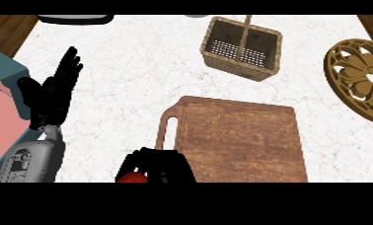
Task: Pick the tomato from the cutting board and place it in the basket
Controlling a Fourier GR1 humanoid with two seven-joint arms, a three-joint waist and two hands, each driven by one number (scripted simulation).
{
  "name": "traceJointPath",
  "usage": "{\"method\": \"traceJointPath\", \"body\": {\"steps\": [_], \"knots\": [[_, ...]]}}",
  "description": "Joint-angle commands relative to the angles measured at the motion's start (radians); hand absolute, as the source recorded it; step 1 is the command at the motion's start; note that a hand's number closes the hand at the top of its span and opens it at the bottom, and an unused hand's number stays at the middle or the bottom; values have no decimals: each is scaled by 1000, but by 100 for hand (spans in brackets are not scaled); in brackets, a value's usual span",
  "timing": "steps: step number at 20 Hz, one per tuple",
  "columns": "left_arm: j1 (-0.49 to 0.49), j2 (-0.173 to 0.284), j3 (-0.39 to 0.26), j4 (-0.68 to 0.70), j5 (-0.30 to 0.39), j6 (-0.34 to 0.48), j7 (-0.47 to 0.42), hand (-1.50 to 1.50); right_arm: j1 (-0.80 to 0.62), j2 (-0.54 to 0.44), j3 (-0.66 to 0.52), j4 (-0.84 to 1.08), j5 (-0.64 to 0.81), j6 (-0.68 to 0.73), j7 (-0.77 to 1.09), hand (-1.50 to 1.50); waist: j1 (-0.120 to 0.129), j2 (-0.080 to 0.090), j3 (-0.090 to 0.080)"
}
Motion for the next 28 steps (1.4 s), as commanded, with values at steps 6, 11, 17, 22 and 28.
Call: {"method": "traceJointPath", "body": {"steps": [6, 11, 17, 22, 28], "knots": [[5, -1, 13, 1, -5, 15, -10, 0, -438, 2, -138, -99, 115, 32, 465, 150, -18, -10, -2], [-9, 7, 10, -12, 9, -3, 27, 0, -622, 2, -275, 9, 64, -3, 553, 150, -10, -8, -2], [20, -30, -18, -23, -26, 33, 5, 0, -822, 2, -417, 136, 72, 7, 615, 150, -12, -10, -2], [-4, -11, -3, -12, -22, 25, 7, 0, -945, 2, -559, 347, 6, 52, 521, 150, -13, 0, -1], [23, 4, 19, -44, 16, -6, 16, 0, -1031, 1, -637, 567, 1, 130, 414, 150, -17, 1, 0]]}}
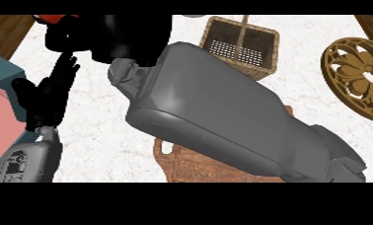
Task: Pick the tomato from the cutting board and place it in the basket
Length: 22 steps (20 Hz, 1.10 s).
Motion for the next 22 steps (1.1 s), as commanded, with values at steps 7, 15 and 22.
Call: {"method": "traceJointPath", "body": {"steps": [7, 15, 22], "knots": [[-41, 50, 46, 22, 34, -36, 28, 0, -80, -12, -108, 319, -66, 106, -84, 150, -5, 6, 1], [20, -8, -6, 7, -4, -14, -34, 0, -58, -68, -217, 475, -121, 151, -247, 150, -3, 7, 1], [31, -35, -18, -18, -22, 15, -28, 0, -21, -98, -288, 501, -135, 191, -355, 150, -9, 5, 2]]}}
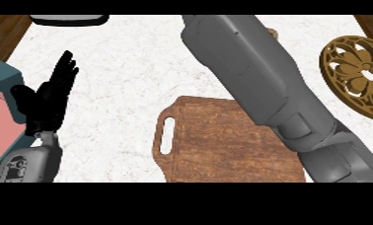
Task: Pick the tomato from the cutting board and place it in the basket
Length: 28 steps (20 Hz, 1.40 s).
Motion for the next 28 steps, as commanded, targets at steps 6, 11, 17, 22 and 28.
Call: {"method": "traceJointPath", "body": {"steps": [6, 11, 17, 22, 28], "knots": [[-4, -10, -3, 51, -20, 7, -40, 0, 76, -54, -116, -6, -61, 77, -151, 150, -8, -1, 0], [-16, 9, 16, 13, 20, -16, 16, 0, 6, -181, 216, 98, 243, 225, -305, 150, 4, 3, -1], [-25, 29, 34, 36, 14, -22, -23, 0, -68, -158, 213, 192, 328, 218, -346, 150, 10, 3, -1], [-49, 21, 31, 54, 13, -18, 1, 0, -107, -140, 153, 256, 342, 247, -366, 150, 4, 3, 0], [-22, -24, -10, 15, -12, 9, 0, 0, -145, -147, 129, 375, 326, 431, -356, 150, 10, 3, 0]]}}
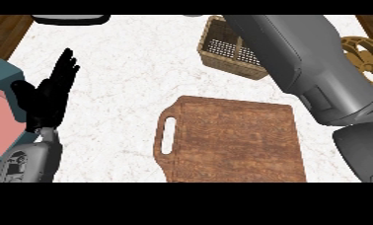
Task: Pick the tomato from the cutting board and place it in the basket
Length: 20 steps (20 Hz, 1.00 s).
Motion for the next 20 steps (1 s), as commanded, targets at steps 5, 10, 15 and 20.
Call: {"method": "traceJointPath", "body": {"steps": [5, 10, 15, 20], "knots": [[6, -6, -8, -19, -4, -1, -6, 0, -37, 14, -62, 131, -7, 117, -35, 150, 7, 2, 0], [25, -15, -11, -18, -1, -5, -14, 0, 22, 7, -59, 159, 40, 47, -98, 150, 4, 2, 0], [-12, -6, -2, -11, -6, 5, 11, 0, 46, 50, -58, 199, 81, -25, -86, 150, 7, 4, 0], [7, -18, -18, -24, -29, 23, 33, 0, 43, 15, -69, 205, 103, 15, -111, 150, 0, 0, 1]]}}
